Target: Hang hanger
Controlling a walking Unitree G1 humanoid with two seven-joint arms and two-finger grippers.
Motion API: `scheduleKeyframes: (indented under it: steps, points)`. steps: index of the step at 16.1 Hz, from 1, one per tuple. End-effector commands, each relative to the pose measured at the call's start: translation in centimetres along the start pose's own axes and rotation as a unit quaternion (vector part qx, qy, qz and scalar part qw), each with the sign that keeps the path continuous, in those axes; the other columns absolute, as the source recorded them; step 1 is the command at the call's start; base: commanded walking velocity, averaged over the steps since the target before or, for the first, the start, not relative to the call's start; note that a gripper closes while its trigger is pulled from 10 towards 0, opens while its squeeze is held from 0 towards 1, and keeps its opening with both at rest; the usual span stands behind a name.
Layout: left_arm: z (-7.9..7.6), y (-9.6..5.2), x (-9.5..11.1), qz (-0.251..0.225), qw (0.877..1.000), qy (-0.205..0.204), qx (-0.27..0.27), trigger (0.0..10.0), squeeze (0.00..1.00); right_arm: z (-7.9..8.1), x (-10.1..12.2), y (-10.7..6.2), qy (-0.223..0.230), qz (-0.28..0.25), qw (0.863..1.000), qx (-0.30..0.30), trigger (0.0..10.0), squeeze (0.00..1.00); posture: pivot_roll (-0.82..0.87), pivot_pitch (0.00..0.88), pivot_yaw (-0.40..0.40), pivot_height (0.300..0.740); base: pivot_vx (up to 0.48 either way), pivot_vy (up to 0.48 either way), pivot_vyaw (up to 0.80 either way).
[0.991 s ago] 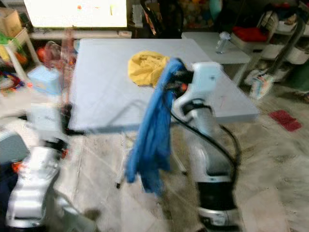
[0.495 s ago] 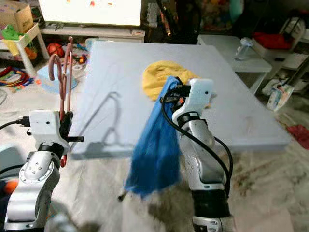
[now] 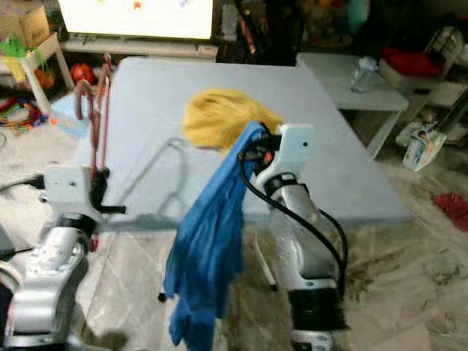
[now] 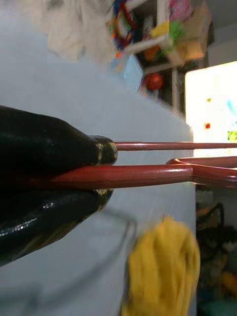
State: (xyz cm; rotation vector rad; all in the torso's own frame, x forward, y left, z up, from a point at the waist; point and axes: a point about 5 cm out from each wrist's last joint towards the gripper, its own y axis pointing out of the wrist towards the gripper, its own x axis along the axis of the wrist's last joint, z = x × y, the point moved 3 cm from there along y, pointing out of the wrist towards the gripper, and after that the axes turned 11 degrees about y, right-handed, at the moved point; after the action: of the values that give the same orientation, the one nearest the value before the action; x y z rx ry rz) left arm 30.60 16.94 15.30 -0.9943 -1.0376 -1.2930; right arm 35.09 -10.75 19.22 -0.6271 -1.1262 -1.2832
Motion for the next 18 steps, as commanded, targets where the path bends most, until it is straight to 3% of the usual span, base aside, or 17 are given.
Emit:
scheduleKeyframes:
  steps: [1, 7, 12, 18]
  points:
    - [0.0, 0.0, 0.1, 0.0, 1.0, 0.001, -0.006, 10.0, 0.0, -0.6, -0.2, -0.2, 0.003, -0.003, 1.0, -0.009, 10.0, 0.0, 0.15, 0.009, -0.048, 0.74, 0.0, 0.0, 0.0]
    - [0.6, 0.7, 0.4, 0.002, 1.0, 0.01, -0.015, 10.0, 0.0, -2.2, -2.4, -1.9, 0.021, 0.011, 0.998, -0.056, 10.0, 0.0, 0.16, 0.0, 0.004, 0.74, 0.0, 0.0, 0.0]
    - [1.0, 0.6, -0.1, 0.008, 1.0, -0.009, -0.002, 10.0, 0.0, -2.4, -2.3, -1.5, 0.009, 0.012, 0.999, -0.049, 10.0, 0.0, 0.16, 0.0, -0.022, 0.74, 0.0, 0.0, 0.0]
    - [0.3, 0.0, -0.5, 0.011, 1.0, -0.016, -0.008, 10.0, 0.0, -2.3, -1.8, -0.9, -0.001, 0.009, 0.999, -0.037, 10.0, 0.0, 0.15, 0.0, -0.046, 0.74, 0.129, 0.0, 0.0]
